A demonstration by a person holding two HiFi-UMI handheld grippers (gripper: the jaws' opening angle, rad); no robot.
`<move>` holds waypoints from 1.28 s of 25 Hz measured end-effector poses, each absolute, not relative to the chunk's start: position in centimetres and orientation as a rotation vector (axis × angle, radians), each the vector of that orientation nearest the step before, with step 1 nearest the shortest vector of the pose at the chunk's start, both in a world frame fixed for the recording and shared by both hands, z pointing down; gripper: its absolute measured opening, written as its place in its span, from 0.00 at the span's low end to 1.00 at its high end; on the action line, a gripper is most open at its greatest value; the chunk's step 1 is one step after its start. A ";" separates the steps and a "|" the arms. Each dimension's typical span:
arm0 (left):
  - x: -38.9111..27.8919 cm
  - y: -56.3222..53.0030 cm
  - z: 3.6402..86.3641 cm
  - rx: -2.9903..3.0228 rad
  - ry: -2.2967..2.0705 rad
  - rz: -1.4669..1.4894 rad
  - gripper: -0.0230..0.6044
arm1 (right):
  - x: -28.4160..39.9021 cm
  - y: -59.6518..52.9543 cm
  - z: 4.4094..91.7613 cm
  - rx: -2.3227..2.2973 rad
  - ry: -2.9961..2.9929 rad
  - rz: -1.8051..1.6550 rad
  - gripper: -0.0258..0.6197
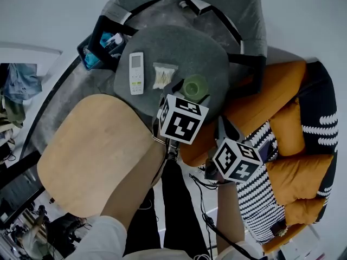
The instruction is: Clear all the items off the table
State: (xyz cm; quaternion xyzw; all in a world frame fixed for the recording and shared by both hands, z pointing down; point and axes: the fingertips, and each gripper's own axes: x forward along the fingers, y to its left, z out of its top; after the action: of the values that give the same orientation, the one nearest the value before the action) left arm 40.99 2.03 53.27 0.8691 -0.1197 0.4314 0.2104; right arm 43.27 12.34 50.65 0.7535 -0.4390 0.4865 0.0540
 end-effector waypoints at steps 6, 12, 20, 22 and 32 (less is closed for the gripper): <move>40.8 2.3 53.3 2.406 -0.340 1.188 0.60 | 43.7 12.8 50.7 2.297 -1.327 1.485 0.08; 40.8 2.6 52.1 2.398 -0.339 1.140 0.60 | 44.3 12.9 50.6 2.316 -1.315 1.481 0.08; 37.1 2.5 46.9 2.358 -0.439 0.929 0.60 | 43.3 11.9 48.5 2.303 -1.336 1.471 0.08; 34.2 2.8 45.2 2.336 -0.494 0.851 0.59 | 42.4 11.3 47.9 2.283 -1.357 1.465 0.08; 14.1 4.1 36.7 2.130 -0.833 0.745 0.05 | 33.7 7.5 38.1 2.143 -1.571 1.288 0.08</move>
State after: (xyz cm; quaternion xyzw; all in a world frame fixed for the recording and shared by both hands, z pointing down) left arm 14.07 4.13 36.66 0.8261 -0.3231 0.2890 0.3600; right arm 33.67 7.51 38.12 0.7225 -0.5298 0.4341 0.0942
